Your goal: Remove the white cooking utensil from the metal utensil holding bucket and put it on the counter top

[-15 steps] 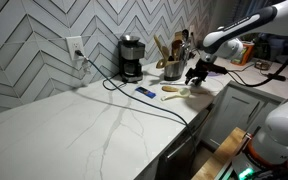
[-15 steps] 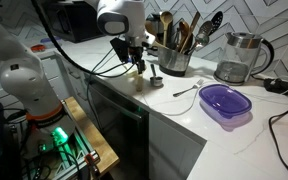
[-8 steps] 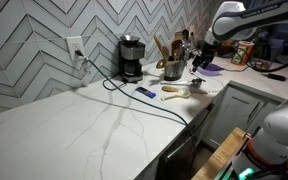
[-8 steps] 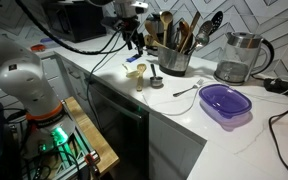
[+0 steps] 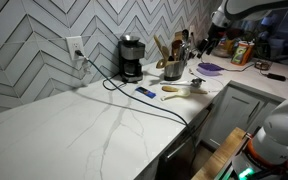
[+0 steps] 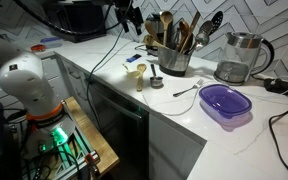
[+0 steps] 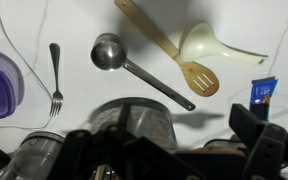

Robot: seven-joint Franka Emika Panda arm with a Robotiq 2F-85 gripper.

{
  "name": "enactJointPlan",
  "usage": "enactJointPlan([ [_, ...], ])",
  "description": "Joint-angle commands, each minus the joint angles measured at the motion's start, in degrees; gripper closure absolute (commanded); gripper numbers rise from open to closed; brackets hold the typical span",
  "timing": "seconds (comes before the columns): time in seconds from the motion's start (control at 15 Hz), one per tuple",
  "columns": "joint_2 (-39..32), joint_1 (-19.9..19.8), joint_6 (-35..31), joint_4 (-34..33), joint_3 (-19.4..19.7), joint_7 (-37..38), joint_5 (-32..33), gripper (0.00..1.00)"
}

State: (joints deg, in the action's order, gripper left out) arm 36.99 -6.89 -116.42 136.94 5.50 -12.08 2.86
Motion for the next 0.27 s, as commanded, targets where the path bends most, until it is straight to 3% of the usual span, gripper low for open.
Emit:
enactJointPlan([
  [0.0,-0.2,1.1,0.1,-0.1,0.8,0.6,0.6,0.0],
  [0.2,-0.6,1.1,0.1,-0.1,0.8,0.5,0.6,0.0],
])
